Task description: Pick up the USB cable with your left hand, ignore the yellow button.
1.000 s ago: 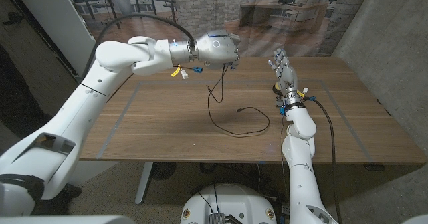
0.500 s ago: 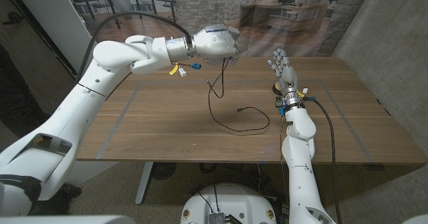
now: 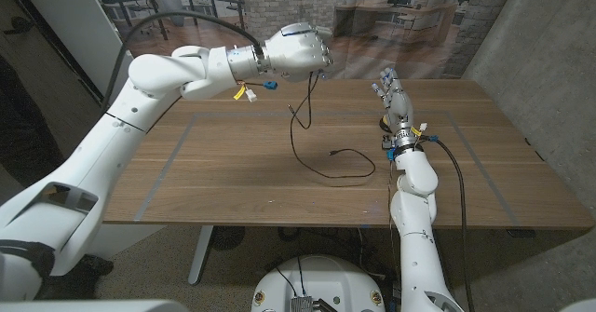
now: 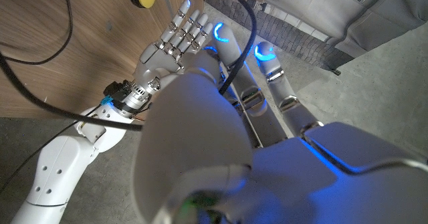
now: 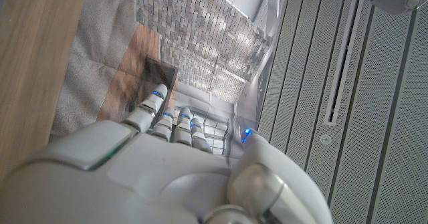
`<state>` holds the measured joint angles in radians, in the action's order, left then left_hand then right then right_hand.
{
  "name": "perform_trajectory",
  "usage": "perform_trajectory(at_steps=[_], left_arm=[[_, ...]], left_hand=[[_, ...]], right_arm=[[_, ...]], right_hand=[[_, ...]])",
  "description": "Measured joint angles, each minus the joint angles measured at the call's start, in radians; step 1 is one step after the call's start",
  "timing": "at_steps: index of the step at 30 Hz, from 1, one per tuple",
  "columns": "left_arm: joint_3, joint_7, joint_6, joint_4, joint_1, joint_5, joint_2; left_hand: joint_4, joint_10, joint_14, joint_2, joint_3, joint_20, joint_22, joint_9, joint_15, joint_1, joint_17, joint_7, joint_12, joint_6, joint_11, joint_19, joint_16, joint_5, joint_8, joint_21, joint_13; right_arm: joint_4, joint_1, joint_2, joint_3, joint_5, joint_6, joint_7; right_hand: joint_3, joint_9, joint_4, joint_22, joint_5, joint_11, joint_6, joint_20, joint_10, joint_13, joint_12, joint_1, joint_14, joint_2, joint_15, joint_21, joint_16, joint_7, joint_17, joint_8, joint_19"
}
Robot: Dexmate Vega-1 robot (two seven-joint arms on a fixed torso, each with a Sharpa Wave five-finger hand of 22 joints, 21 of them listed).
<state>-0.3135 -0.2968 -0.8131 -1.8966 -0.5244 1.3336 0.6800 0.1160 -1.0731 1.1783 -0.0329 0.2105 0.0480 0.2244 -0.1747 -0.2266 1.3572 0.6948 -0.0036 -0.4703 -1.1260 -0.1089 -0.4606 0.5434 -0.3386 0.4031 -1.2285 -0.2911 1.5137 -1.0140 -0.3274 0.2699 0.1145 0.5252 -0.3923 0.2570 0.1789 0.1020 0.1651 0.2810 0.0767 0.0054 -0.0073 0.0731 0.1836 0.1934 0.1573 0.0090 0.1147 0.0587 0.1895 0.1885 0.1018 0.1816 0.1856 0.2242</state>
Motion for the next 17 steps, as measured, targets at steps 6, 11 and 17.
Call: perform_trajectory(at_steps=[6,11,17], left_arm=[[-0.016,-0.053,0.018,0.022,0.015,0.018,0.009],[-0.034,-0.102,0.03,0.048,0.031,0.035,0.014],[-0.064,-0.149,0.04,0.091,0.055,0.049,0.022]], left_hand=[[0.0,0.0,0.0,0.0,0.0,0.0,-0.002,0.0,0.0,0.0,0.0,0.0,0.0,0.0,0.0,0.0,-0.004,0.0,-0.002,0.0,0.0],[0.0,-0.003,0.002,0.0,0.0,0.0,-0.002,0.0,0.002,0.0,0.0,0.0,0.0,0.0,-0.003,0.0,-0.004,0.0,-0.002,0.0,0.0],[0.0,-0.003,0.002,-0.003,0.0,0.0,-0.006,-0.005,0.002,0.003,0.0,0.0,0.002,0.0,-0.004,0.0,-0.008,-0.007,-0.009,0.0,0.0]], right_arm=[[0.013,-0.014,-0.007,-0.008,0.017,0.004,0.021],[0.025,-0.031,-0.016,-0.016,0.033,0.004,0.042],[0.04,-0.051,-0.025,-0.03,0.057,0.001,0.07]], right_hand=[[0.0,0.0,0.0,0.0,0.0,0.0,0.0,0.0,0.0,0.0,0.0,0.0,0.0,0.0,0.0,0.0,0.0,0.0,0.0,0.0,0.0],[0.0,0.0,0.0,0.0,0.0,0.0,0.0,0.0,0.0,0.0,0.0,0.0,0.0,0.0,0.0,0.0,0.0,0.0,0.0,0.0,0.0],[0.0,0.0,0.0,0.0,0.0,0.0,0.0,0.0,0.0,0.0,0.0,0.0,0.0,0.0,0.0,0.0,0.0,0.0,0.0,0.0,0.0]])
